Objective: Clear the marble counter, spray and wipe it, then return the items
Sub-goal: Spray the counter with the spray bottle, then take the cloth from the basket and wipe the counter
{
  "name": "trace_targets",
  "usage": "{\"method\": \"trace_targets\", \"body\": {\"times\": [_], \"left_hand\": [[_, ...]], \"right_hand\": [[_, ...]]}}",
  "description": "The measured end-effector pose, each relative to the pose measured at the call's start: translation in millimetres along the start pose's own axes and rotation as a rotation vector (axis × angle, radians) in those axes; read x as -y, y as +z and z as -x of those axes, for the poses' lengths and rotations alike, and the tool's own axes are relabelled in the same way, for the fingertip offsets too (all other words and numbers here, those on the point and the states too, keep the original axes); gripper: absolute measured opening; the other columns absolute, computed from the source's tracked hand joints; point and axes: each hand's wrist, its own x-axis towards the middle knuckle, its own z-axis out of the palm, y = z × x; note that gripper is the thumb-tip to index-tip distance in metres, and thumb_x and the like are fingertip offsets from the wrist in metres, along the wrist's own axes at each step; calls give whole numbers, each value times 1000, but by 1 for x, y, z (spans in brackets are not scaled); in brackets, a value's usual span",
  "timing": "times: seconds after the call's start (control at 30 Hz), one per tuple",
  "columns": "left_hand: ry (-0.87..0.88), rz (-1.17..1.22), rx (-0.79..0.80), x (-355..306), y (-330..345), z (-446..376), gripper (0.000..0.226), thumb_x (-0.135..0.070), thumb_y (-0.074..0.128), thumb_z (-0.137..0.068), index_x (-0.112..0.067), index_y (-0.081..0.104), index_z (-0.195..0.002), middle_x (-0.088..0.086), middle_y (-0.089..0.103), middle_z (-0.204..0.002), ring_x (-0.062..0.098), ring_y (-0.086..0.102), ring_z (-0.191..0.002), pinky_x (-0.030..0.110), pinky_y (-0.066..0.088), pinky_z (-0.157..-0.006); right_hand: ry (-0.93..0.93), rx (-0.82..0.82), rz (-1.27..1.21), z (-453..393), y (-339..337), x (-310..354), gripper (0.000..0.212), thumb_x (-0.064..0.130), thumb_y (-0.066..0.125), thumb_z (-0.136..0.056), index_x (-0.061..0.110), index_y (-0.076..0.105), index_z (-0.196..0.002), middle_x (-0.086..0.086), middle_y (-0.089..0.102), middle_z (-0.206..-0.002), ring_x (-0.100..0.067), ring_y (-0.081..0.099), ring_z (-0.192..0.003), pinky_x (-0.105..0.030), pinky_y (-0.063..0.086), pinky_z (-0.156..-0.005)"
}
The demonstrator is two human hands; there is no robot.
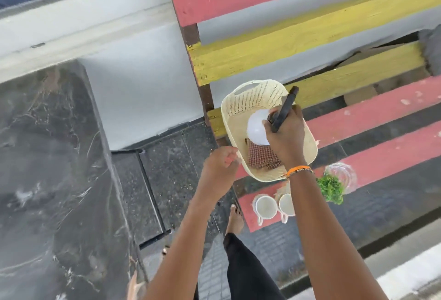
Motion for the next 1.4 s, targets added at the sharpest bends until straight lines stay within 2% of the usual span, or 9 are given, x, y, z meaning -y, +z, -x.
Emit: {"method": "trace_targets", "body": {"times": [0.17,0.3,0.43,0.6,0.73,0.9,1.1,1.3,1.4], "left_hand": [[-51,-6,-33,-6,7,-26,31,-21,50,-93,-25,53,-123,-10,57,-114,4,54,-99,8,39,-66],[-52,-34,-32,-10,12,-43,31,-14,47,-93,-23,55,-121,-12,54,-107,-6,48,-91,4,38,-63],[-36,-22,-13,-11,24,-56,31,-13,50,-92,-20,55,-121,-5,58,-116,6,54,-103,9,39,-76],[-54,-2,24,-3,34,-64,28,-17,51,-92,-28,55,-118,-14,56,-110,-14,48,-91,-2,37,-68],[-90,18,19,5,36,-61,27,-22,49,-93,-28,55,-118,-15,56,-110,-6,51,-96,10,37,-76],[-119,-2,8,9,32,-60,29,-25,48,-94,-26,55,-122,-16,57,-113,-7,51,-96,6,34,-71],[-115,11,1,11,28,-51,28,-23,48,-95,-25,55,-122,-17,57,-112,-1,52,-101,7,35,-72],[-80,57,27,16,18,-25,28,-24,50,-94,-26,56,-121,-17,58,-110,-8,53,-97,6,37,-70],[-77,83,60,22,11,-4,28,-21,52,-93,-27,54,-121,-16,56,-112,-3,53,-100,9,38,-74]], "right_hand": [[3,169,-4,-45,38,-31,24,-2,65,-79,1,59,-102,-14,48,-114,-32,58,-86,-16,35,-74],[19,236,-18,-60,60,-49,21,-4,60,-82,0,58,-103,-16,47,-114,-29,56,-88,-19,39,-80],[-15,242,-45,-61,73,-65,29,-14,50,-81,-5,55,-108,-22,46,-117,-29,53,-93,-15,37,-81],[66,175,-53,-54,79,-90,47,-22,42,-74,-6,46,-117,-23,42,-124,-13,45,-96,-19,42,-78],[229,298,166,-47,85,-116,41,-18,36,-73,-3,49,-109,-21,46,-122,-35,49,-104,-31,36,-78],[101,630,550,-57,88,-139,49,-7,41,-81,-2,39,-130,-21,40,-135,-38,31,-130,-43,29,-108],[-86,498,902,-55,80,-141,23,3,47,-84,-3,61,-101,-20,52,-119,-40,36,-122,-48,31,-100],[-6,527,602,-28,50,-112,6,2,44,-81,4,48,-84,-18,58,-86,-35,55,-85,-36,38,-65],[27,483,469,-3,33,-81,5,7,48,-82,6,50,-86,-11,55,-82,-30,52,-78,-33,35,-62]]}}
